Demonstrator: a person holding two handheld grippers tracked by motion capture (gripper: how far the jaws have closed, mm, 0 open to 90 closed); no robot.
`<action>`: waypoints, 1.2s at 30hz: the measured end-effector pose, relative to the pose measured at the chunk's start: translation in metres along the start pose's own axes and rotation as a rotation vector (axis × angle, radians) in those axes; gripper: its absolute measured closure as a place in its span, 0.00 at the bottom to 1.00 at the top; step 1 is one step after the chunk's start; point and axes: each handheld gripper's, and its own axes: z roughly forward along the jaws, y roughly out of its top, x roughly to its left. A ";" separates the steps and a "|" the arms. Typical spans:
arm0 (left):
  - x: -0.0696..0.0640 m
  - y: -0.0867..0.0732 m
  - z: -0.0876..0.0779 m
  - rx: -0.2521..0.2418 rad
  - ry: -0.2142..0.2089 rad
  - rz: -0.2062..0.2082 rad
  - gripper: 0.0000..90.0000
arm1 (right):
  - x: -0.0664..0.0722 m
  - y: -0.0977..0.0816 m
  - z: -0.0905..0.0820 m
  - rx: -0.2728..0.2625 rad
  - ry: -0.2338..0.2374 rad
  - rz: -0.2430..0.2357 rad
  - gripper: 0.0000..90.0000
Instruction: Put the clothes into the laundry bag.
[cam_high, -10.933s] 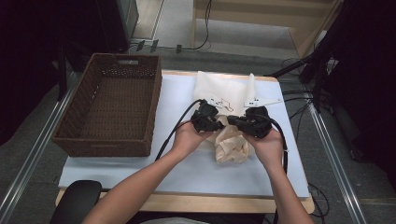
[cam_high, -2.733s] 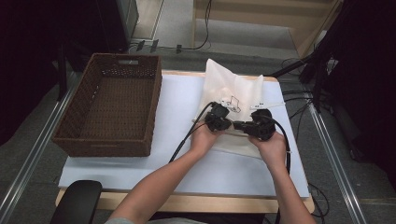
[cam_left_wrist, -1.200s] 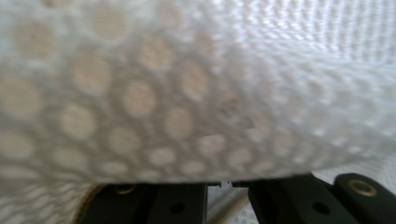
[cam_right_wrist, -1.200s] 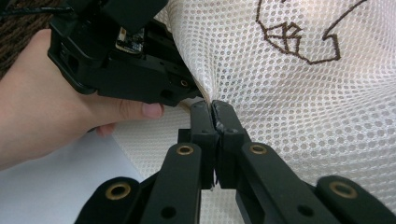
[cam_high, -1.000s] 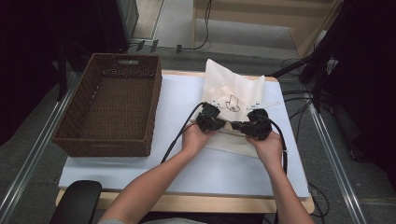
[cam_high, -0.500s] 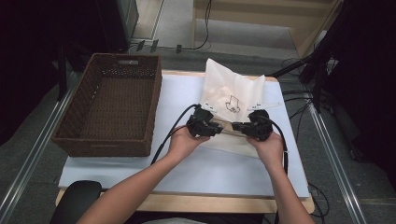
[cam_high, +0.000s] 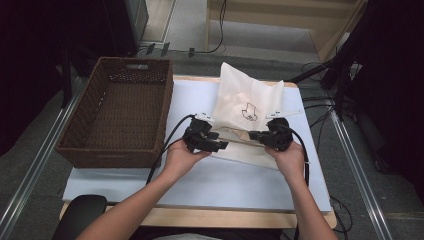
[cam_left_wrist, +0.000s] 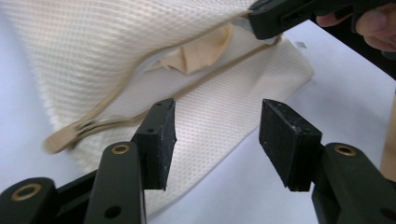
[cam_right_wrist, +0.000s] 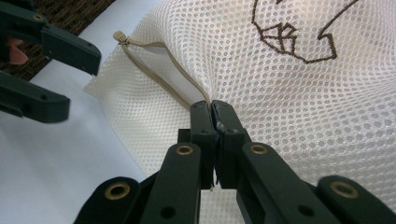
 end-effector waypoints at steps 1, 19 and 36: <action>0.001 -0.001 -0.003 0.002 0.016 -0.002 0.49 | 0.000 0.000 0.000 -0.001 0.003 0.000 1.00; 0.028 -0.029 -0.002 -0.002 0.118 -0.140 0.37 | -0.002 -0.001 0.002 0.006 0.030 -0.002 1.00; 0.029 -0.044 0.023 0.066 0.182 -0.103 0.61 | -0.003 -0.007 0.019 0.054 0.044 0.009 1.00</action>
